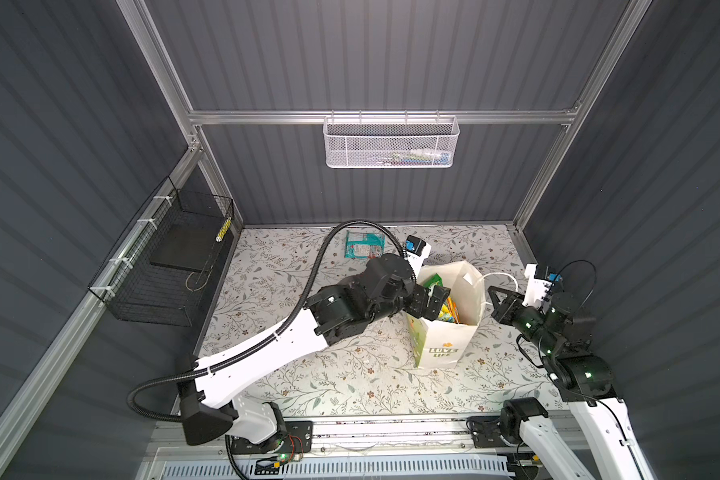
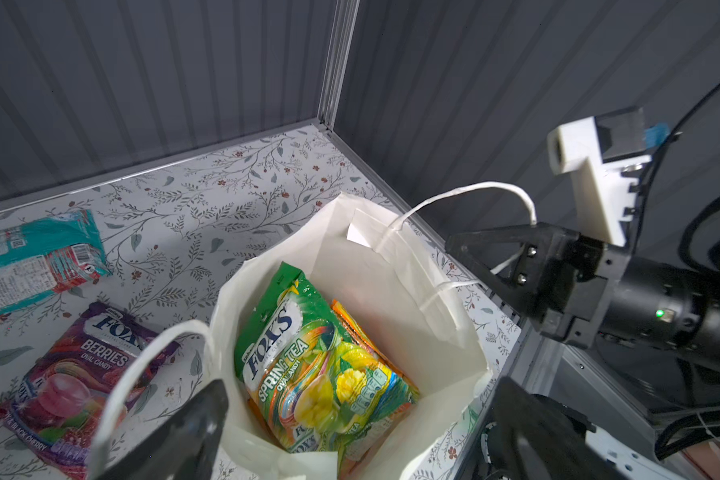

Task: Place the snacks into the paper bag
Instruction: 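Move the left gripper to the purple Fox's Berries packet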

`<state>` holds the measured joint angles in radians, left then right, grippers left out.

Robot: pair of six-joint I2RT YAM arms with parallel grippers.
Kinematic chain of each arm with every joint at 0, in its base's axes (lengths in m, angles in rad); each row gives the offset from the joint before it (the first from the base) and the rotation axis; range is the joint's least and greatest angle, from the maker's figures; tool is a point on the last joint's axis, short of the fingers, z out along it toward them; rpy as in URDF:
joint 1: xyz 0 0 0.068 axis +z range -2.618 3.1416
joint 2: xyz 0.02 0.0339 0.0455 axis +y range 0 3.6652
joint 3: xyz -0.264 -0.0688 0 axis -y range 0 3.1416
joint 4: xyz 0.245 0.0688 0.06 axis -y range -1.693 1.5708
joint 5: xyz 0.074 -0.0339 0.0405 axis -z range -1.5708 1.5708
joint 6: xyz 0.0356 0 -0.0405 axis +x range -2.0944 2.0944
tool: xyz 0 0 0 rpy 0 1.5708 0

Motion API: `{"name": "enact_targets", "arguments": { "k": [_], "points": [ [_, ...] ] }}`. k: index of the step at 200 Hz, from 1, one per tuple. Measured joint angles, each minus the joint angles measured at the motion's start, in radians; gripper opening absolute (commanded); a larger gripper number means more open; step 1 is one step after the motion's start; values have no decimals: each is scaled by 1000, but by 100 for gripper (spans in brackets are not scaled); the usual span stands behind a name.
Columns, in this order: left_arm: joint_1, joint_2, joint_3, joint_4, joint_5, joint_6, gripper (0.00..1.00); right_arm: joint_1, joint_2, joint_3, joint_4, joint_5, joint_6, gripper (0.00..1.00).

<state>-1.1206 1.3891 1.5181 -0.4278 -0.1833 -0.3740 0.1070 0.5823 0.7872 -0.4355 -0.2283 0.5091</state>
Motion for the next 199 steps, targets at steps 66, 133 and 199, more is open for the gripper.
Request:
{"name": "enact_targets", "arguments": {
  "k": [66,133,199],
  "points": [
    [6,-248,-255,69,-243,-69,100,0,1,-2,0,0,0,0],
    [370,-221,-370,-4,-123,-243,100,0,2,-10,1,0,1,0],
    [644,60,-496,130,165,-334,100,0,4,-17,10,0,7,0]
  ]
}}
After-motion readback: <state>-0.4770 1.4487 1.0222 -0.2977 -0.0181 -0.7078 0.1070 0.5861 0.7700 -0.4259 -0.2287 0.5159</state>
